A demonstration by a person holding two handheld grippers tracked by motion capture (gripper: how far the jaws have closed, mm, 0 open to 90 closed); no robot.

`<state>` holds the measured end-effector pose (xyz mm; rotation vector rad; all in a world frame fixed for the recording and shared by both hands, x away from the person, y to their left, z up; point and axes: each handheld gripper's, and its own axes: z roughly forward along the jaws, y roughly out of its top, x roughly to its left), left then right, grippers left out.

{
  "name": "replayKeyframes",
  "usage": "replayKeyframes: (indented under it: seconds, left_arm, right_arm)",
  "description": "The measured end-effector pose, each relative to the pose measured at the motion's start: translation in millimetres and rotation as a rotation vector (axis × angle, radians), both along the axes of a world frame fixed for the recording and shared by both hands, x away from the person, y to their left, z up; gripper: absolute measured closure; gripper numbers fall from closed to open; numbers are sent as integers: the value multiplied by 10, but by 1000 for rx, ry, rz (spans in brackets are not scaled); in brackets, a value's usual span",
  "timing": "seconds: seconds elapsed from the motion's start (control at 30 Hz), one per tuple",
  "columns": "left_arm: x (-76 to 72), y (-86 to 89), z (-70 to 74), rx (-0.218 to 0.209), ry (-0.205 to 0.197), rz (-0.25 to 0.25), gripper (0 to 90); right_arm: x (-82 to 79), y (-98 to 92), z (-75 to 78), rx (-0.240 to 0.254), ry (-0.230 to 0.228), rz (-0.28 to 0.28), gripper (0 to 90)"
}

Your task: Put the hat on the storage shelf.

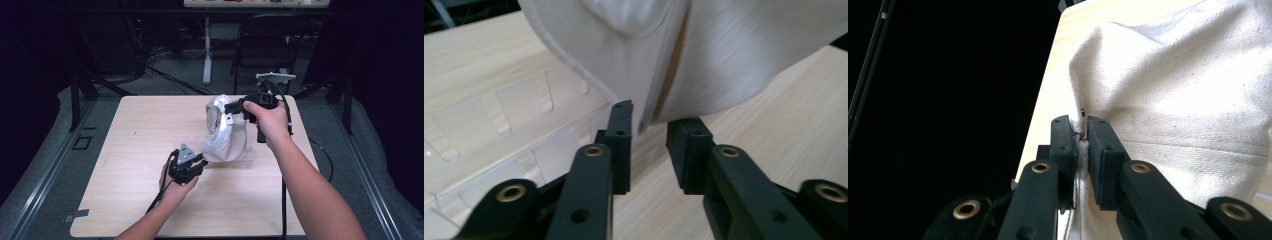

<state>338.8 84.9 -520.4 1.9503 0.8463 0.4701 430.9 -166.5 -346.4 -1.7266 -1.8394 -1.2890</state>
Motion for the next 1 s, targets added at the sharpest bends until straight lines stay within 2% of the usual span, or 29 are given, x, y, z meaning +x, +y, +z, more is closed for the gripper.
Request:
replayKeyframes:
  seconds: [0.13,0.33,0.43,0.5,0.6,0.8,0.9,0.93,1.0]
  left_arm:
    - [-20,-32,59,8,-18,-12,660]
    - [-12,-76,109,5,-35,-1,688]
    - [-21,-97,114,33,-48,19,765]
    - [-7,-92,109,41,-37,27,843]
    - [-20,-108,87,68,-34,32,855]
    - [-4,-40,17,53,24,50,862]
    - [46,5,-54,34,95,46,862]
    - [44,8,-77,21,93,47,863]
    - [25,-3,-85,39,87,50,863]
  right_arm:
    - [-1,7,2,-2,-3,-1,824]
    - [5,15,-20,-2,-3,-1,824]
    - [2,10,-23,-2,2,0,824]
    - [-1,3,-30,2,2,0,824]
    - [-7,6,-49,1,3,-3,824]
    - [-13,20,-100,-15,12,9,823]
    - [-10,53,-154,-56,22,12,823]
    - [-9,64,-173,-63,27,14,823]
    - [-4,80,-213,-58,32,19,823]
